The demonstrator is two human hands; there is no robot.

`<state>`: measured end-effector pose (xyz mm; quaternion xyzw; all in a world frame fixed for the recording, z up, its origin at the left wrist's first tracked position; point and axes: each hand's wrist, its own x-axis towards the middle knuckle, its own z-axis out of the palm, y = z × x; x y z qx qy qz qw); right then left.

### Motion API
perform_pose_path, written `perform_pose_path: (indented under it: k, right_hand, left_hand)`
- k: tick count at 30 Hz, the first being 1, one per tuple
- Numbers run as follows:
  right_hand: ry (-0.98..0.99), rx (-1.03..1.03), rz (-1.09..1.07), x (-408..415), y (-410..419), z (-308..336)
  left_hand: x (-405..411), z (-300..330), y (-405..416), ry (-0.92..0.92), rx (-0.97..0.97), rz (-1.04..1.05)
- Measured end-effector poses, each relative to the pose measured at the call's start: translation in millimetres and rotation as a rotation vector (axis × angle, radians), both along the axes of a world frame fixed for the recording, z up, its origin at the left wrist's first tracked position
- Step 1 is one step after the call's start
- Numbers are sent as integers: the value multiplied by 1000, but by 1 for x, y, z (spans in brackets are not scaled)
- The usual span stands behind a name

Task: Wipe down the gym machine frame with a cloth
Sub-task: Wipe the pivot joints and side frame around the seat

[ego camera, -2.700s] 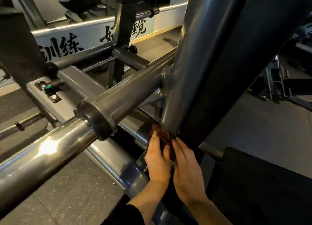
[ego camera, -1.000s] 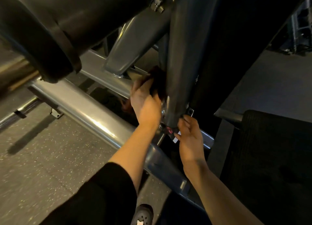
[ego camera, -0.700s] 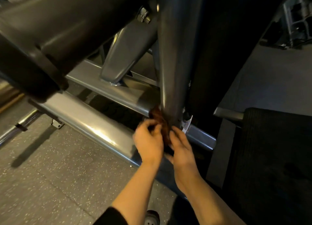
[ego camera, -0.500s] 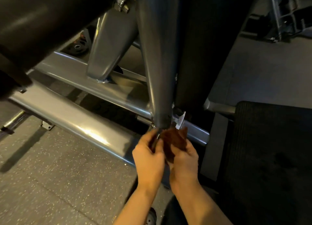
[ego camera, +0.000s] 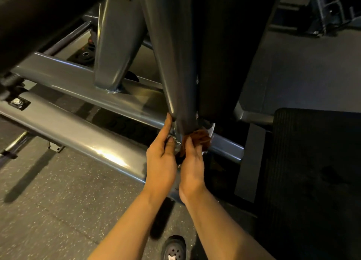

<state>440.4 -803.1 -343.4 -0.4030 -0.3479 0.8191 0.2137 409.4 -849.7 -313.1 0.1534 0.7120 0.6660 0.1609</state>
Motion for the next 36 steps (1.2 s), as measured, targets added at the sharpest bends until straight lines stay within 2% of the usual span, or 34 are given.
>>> perform_pose_path:
  k: [3,5,7,10,13,17,20,22,24,26,28,29,31,33,34,36]
  right_hand:
    - [-82,-48,165,24,-13,-10]
    - [-186,112,267,43,-24,-23]
    - [-273,193,318,58,-36,-43]
    - [-309,172,351,69,-46,-75]
    - [-332,274,362,66,-48,-99]
    - [-304,396,458,46,-61,-122]
    - [-333,505,306,34,-63,-133]
    - [-393,609,214,30,-53,-152]
    - [-534,743,405,27,-44,-175]
    - [-636,762,593,26,-43,-198]
    - [-653,717,569,16,-51,-206]
    - [-653,763,532,8,-56,-206]
    - [-550,1021,493,-8,-68,-202]
    - [-425,1308,609,-22,-81,-198]
    - [-390,1383,694,-26,-84,-196]
    - [-322,1398,731,-24,-85,-201]
  left_hand:
    - [10,-24,-12,40,-109,76]
    - [25,-47,-26,32,-248,181]
    - [43,-74,-43,-97,-342,202]
    - [58,-103,-58,-358,-304,215]
    - [57,-112,-63,-358,-294,244]
    - [39,-131,-77,-220,-396,118]
    - [18,-146,-86,-136,-478,19]
    - [4,-155,-93,56,-555,48]
    - [-10,-169,-100,250,-661,7]
    - [-16,-185,-110,349,-782,-84]
    - [-22,-199,-118,367,-864,-118]
    - [-24,-201,-119,410,-880,-119]
    - [-27,-212,-123,503,-862,-165]
    - [-29,-211,-127,483,-773,-156]
    - [-30,-213,-131,449,-722,-118]
    - [-30,-211,-142,687,-834,-195]
